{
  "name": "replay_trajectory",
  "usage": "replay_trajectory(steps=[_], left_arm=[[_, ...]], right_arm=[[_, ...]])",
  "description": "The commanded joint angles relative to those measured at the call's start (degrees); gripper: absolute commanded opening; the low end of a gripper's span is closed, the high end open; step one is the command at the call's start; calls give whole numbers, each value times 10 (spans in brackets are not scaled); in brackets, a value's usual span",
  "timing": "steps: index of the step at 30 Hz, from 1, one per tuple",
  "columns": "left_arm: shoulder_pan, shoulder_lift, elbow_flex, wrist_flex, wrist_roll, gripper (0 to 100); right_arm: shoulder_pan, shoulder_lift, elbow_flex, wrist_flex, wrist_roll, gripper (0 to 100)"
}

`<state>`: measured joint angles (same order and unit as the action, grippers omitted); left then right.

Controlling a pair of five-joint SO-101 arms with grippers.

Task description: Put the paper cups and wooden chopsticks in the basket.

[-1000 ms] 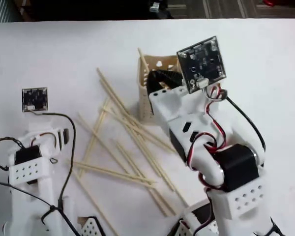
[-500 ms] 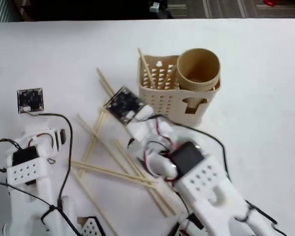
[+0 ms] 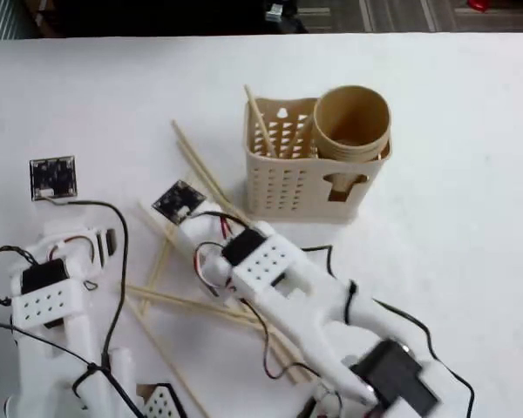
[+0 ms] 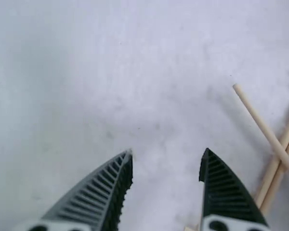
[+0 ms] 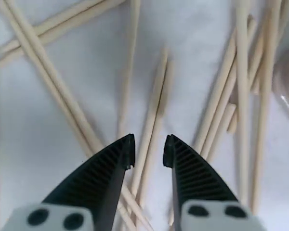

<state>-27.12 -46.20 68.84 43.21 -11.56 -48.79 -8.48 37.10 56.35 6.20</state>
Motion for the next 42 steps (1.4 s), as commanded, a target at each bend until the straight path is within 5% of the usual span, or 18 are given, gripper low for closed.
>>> replay_trajectory(steps=[1, 14, 20, 42], left_arm=[[-3, -14, -7, -11, 5, 232], [-3, -14, -7, -11, 5, 232], [-3, -14, -7, -11, 5, 232], [-3, -14, -6, -11, 5, 232]], right_arm=[[-7, 31, -16, -22, -6, 112], [-3, 164, -66, -18, -5, 108], [-3, 189, -95, 15, -3, 26], [15, -28, -78, 91, -6, 19]])
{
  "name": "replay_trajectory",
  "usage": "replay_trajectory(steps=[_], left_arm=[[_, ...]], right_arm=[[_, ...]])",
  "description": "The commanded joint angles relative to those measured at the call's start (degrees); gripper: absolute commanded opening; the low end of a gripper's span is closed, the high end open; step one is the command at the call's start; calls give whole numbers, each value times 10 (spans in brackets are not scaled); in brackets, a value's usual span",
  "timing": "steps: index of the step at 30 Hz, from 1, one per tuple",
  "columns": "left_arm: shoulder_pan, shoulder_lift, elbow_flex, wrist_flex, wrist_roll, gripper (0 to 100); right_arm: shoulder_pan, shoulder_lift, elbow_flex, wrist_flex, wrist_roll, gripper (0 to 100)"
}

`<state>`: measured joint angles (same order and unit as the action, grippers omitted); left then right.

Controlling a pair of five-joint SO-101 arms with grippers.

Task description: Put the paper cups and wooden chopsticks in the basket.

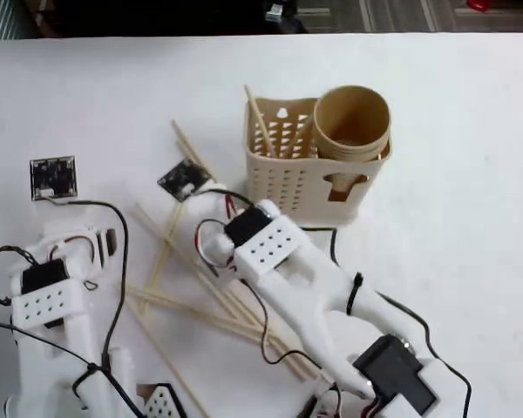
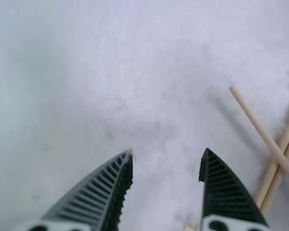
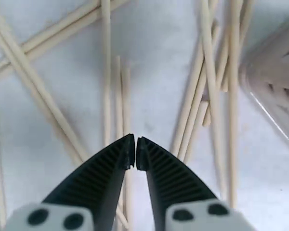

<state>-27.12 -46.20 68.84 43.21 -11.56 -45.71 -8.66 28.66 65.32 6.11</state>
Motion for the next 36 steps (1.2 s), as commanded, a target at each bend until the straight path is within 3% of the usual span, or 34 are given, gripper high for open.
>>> replay_trajectory(steps=[1, 9, 17, 24, 29, 36], left_arm=[[-3, -14, -6, -11, 5, 232], [-3, -14, -6, -11, 5, 232], [-3, -14, -6, -11, 5, 232], [-3, -14, -6, -11, 5, 232], [-3, -14, -6, -11, 5, 232], [-3, -14, -6, -11, 5, 232]], right_arm=[[-25, -26, 11, 1, -6, 26], [-72, -25, 27, -10, -86, 219], [-87, 80, 29, -106, -83, 180], [-70, 180, -21, -109, -82, 178], [-37, 206, -39, -102, -28, 21], [-19, 205, -40, -91, -13, 18]])
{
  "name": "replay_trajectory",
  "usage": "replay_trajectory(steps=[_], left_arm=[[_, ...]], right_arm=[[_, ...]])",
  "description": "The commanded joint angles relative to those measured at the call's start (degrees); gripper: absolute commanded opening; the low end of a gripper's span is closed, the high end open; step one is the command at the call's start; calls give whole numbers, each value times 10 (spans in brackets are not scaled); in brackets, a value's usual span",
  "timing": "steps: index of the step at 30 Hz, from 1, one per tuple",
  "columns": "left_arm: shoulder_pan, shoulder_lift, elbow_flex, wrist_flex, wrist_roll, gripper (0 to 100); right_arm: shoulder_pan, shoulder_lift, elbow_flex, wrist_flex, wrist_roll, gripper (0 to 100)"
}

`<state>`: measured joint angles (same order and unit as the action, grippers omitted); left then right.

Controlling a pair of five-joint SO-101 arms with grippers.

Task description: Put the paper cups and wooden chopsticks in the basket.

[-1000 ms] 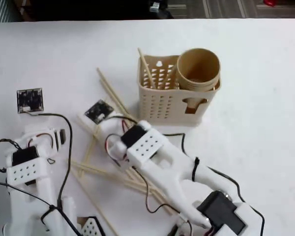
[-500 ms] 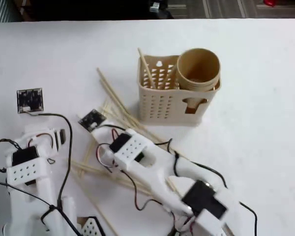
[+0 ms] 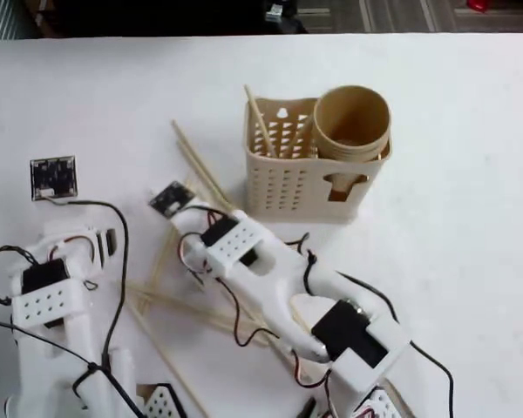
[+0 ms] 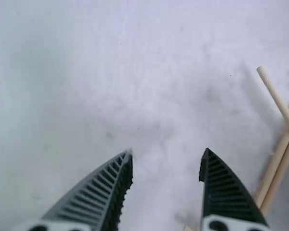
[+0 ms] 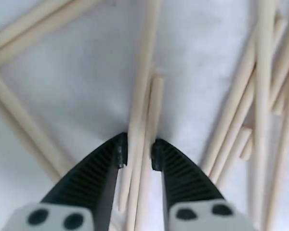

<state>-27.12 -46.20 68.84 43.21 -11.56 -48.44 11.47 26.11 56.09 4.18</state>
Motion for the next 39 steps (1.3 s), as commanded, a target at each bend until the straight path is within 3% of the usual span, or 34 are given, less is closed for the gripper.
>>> replay_trajectory(steps=[1, 21, 39], left_arm=[[-3, -14, -6, -11, 5, 232], [-3, -14, -6, -11, 5, 232], [-3, -14, -6, -11, 5, 232]], right_arm=[[15, 3, -14, 2, 6, 17], [28, -97, -5, 42, 7, 17], [51, -542, -13, 101, 7, 17]])
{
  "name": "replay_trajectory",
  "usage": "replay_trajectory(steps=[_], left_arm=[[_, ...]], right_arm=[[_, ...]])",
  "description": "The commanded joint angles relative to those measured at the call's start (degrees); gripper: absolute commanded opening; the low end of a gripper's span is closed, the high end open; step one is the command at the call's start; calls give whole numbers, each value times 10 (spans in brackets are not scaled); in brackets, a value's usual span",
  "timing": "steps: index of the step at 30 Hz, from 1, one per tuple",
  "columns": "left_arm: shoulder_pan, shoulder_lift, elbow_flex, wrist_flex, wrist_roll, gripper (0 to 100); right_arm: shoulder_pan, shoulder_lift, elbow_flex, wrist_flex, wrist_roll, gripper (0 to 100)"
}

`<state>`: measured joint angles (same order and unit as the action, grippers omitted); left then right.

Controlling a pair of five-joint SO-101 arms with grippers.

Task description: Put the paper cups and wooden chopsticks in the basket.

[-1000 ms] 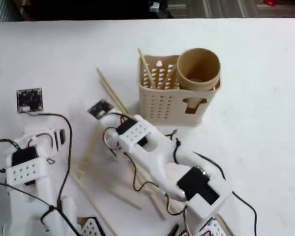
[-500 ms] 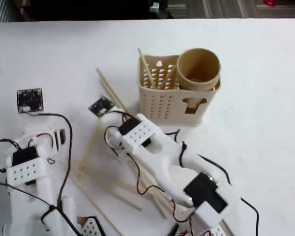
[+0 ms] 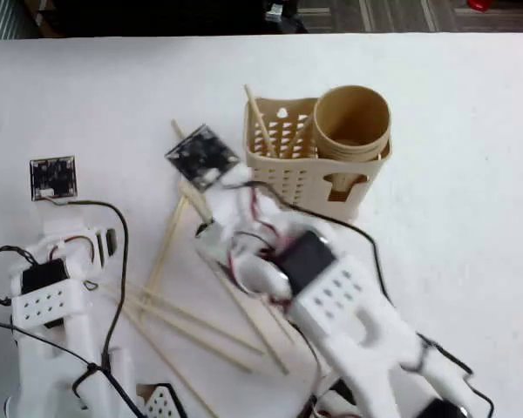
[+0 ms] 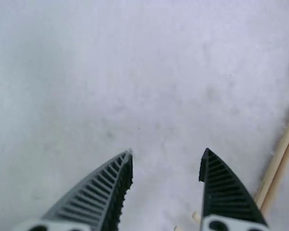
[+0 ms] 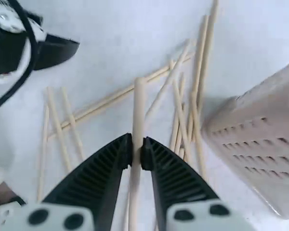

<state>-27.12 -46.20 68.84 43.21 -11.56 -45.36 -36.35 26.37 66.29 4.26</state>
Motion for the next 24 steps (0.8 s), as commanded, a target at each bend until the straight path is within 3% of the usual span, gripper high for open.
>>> replay_trajectory(steps=[1, 8, 19, 24], left_arm=[[-3, -14, -5, -11, 5, 232], [-3, -14, -5, -11, 5, 232], [-3, -14, -5, -11, 5, 232], [-3, -14, -5, -11, 5, 232]], right_arm=[[32, -78, -25, -1, 6, 17], [127, -143, -109, -61, 2, 17], [218, -149, -112, -346, 2, 17], [242, -116, -47, -497, 5, 17]])
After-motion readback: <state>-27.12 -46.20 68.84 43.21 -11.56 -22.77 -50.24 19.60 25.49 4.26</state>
